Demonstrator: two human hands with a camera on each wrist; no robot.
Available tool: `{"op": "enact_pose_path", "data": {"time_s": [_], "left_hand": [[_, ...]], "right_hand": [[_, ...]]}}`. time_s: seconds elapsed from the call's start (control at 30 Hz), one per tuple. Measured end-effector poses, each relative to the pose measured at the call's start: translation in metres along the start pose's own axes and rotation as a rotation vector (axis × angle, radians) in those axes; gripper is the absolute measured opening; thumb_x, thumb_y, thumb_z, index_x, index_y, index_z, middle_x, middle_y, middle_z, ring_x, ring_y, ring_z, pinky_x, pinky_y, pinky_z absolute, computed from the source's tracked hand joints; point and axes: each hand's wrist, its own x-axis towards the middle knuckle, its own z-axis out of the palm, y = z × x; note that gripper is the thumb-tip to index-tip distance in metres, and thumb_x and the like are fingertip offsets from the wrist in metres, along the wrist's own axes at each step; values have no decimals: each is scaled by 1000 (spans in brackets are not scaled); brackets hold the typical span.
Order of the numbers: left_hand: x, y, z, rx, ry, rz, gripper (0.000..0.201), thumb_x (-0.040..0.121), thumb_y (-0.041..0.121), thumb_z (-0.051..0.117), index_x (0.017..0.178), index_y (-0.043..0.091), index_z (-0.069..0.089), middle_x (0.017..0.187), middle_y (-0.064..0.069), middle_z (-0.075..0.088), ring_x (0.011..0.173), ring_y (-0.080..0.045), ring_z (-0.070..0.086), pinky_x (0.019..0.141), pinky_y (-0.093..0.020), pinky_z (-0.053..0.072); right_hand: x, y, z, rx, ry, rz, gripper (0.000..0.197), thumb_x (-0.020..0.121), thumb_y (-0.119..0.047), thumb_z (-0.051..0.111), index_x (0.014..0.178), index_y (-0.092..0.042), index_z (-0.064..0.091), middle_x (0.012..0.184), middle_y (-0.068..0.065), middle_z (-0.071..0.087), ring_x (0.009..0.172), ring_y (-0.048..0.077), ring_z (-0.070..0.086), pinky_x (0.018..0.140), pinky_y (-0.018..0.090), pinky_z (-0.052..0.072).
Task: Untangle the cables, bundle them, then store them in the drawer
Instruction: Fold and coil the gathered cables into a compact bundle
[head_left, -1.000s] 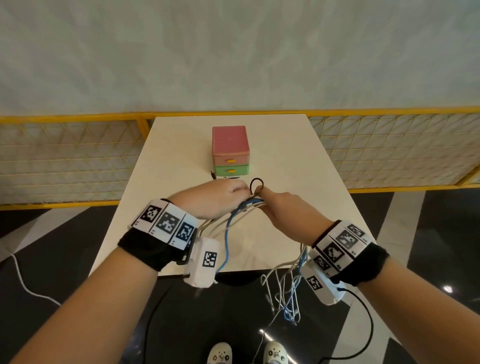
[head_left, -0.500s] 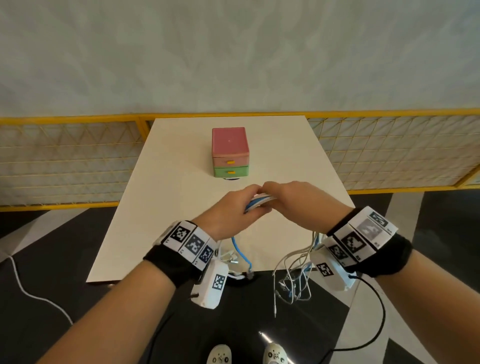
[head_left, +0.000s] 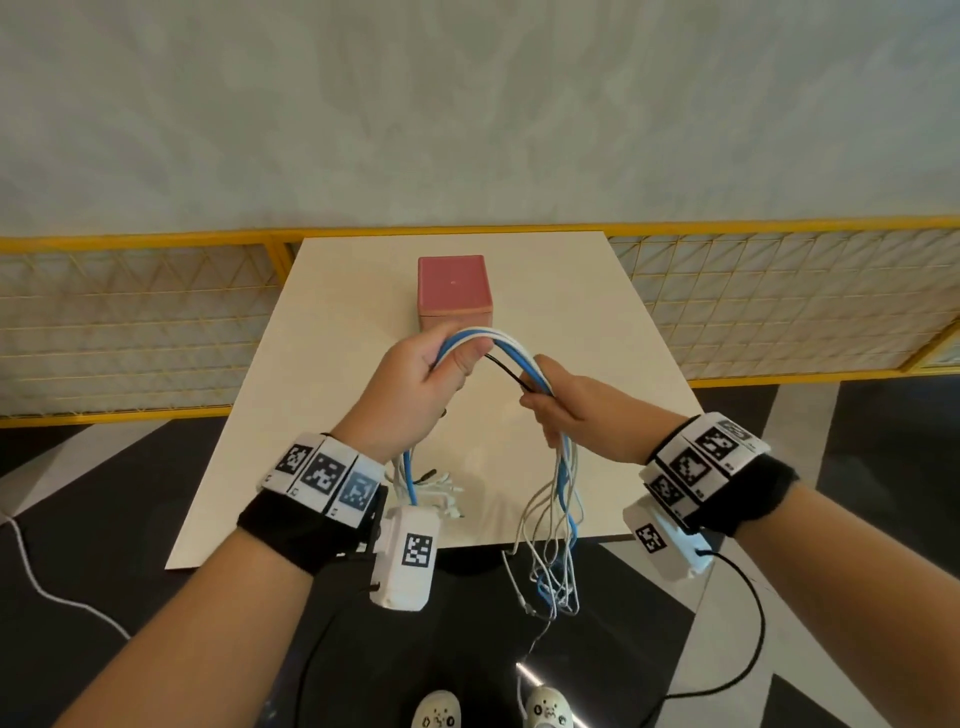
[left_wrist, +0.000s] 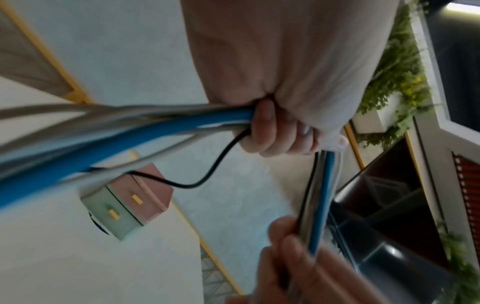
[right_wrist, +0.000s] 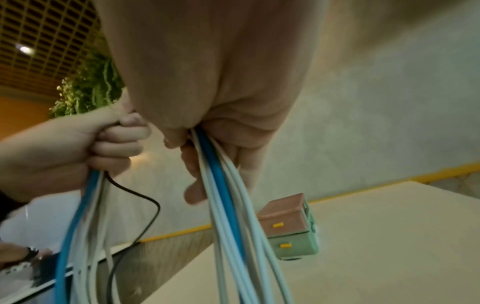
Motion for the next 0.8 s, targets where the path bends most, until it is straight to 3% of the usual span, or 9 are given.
{"op": "enact_pose_path", "data": {"time_s": [0.07, 0.17, 0.23, 0.3, 0.37, 0.5, 0.57, 0.67, 0.8], "left_hand": [[-1, 4, -2, -72, 5, -12, 17, 95, 47, 52, 90, 40, 66, 56, 14, 41, 49, -5, 34, 46, -17, 30], [-3, 10, -8, -87, 7, 3, 23, 94, 40, 49, 78, 47, 64, 55, 13, 39, 48, -4, 34, 46, -14, 30], [-3, 10, -10, -55, 16, 2, 24, 97, 36, 50, 80, 42, 65, 57, 12, 40, 50, -5, 34, 47, -16, 30], [-6, 8, -11, -33, 26, -33, 21, 99, 32, 49, 84, 35, 63, 55, 13, 42, 50, -4, 34, 47, -16, 30], [-7, 6, -15, -41, 22, -108, 22, 100, 31, 48, 82, 29, 61, 53, 13, 40, 48, -4, 31, 46, -17, 29], [-4, 3, -47, 152, -279, -410, 34, 95, 35, 57, 70, 12, 53, 50, 4, 46, 47, -12, 38, 51, -27, 35], [-1, 7, -57, 264, -436, -438, 27, 88, 36, 68, 81, 11, 62, 57, -2, 64, 53, -14, 56, 59, -27, 47], [10, 23, -44, 204, -392, -361, 36, 80, 34, 75, 110, 21, 61, 76, -6, 74, 65, -16, 68, 68, -30, 55], [23, 40, -17, 176, -320, -191, 37, 87, 30, 69, 120, 15, 58, 66, 14, 63, 50, 3, 55, 52, -9, 44]], "right_hand": [[5, 1, 1, -18, 24, -27, 14, 101, -23, 37, 101, -10, 38, 75, 13, 60, 65, 18, 62, 70, 38, 51], [12, 6, 8, -71, 54, -48, 11, 100, -26, 38, 100, -15, 37, 75, 13, 57, 61, 24, 57, 66, 39, 50], [18, 9, 13, -201, 51, -24, 14, 100, -29, 37, 103, -16, 35, 69, 6, 51, 56, 23, 49, 59, 42, 44], [25, 10, 14, -329, 58, 32, 19, 101, -30, 37, 108, -12, 36, 71, -3, 47, 56, 21, 45, 59, 36, 37], [30, 11, 10, -461, 100, 57, 26, 101, -32, 34, 111, -9, 39, 80, 3, 51, 63, 25, 45, 60, 34, 35], [31, 3, -4, -565, 218, -13, 26, 100, -26, 36, 117, -9, 44, 91, 15, 64, 72, 35, 57, 58, 35, 38], [33, -8, -8, -561, 224, -84, 25, 99, -21, 39, 120, -10, 45, 92, 15, 65, 75, 37, 59, 58, 35, 38], [40, -29, -8, -610, 189, -180, 29, 98, -18, 40, 125, -13, 46, 97, 12, 65, 80, 36, 61, 60, 36, 40], [45, -44, -14, -553, 166, -171, 33, 92, -7, 43, 123, -13, 49, 101, 5, 64, 84, 27, 62, 64, 29, 33]]}}
